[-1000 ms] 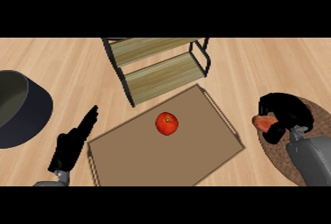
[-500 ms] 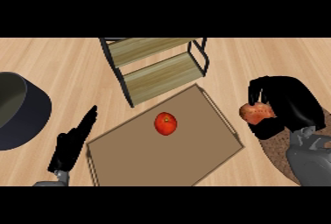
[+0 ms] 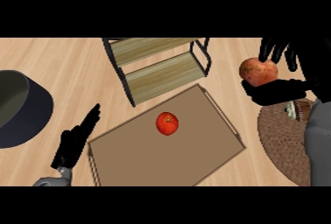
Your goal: Pick the sweet potato from the placemat and place it in the tiered shelf
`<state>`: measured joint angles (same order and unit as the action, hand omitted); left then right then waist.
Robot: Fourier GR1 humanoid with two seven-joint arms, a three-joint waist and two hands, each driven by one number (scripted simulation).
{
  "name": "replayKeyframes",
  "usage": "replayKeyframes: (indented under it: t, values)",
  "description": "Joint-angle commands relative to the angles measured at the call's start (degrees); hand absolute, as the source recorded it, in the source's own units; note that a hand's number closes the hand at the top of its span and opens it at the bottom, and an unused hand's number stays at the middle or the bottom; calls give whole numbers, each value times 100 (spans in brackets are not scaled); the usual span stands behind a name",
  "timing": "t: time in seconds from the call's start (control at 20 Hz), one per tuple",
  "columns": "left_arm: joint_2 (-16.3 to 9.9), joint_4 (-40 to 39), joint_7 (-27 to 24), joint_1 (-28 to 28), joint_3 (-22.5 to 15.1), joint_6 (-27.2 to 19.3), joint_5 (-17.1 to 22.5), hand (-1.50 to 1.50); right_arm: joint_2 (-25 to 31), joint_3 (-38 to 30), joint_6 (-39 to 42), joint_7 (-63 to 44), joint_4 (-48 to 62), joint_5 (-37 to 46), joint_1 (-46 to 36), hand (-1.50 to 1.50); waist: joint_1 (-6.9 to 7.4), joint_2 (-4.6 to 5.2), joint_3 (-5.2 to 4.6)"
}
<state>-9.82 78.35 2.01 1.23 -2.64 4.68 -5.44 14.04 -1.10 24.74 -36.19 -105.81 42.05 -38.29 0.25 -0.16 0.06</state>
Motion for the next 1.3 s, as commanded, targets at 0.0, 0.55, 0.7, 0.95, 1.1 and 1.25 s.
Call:
replayKeyframes:
  t: [0.0,0.55,0.7,0.95,1.1,1.25]
  values:
    - [108,13,-166,-205,-88,-6,-81,0,-131,-62,-260,-110,710,158,-877,150,42,20,-9]
    - [-48,-79,177,280,124,217,43,0,-170,-330,-1663,638,4170,811,-2813,150,106,55,-9]
    - [18,-108,175,312,52,174,-31,0,-239,-291,-2031,1060,5179,955,-3335,150,183,83,-11]
    - [232,-21,255,351,-61,-61,-180,0,-353,-367,-2161,1430,6488,991,-4108,150,243,96,-11]
    - [198,219,181,24,-158,15,-201,0,-322,-472,-2330,1733,7253,1025,-4299,150,319,112,-10]
    - [36,-183,4,296,36,239,-64,0,-458,-496,-2596,1946,7844,1093,-4390,150,306,142,-14]
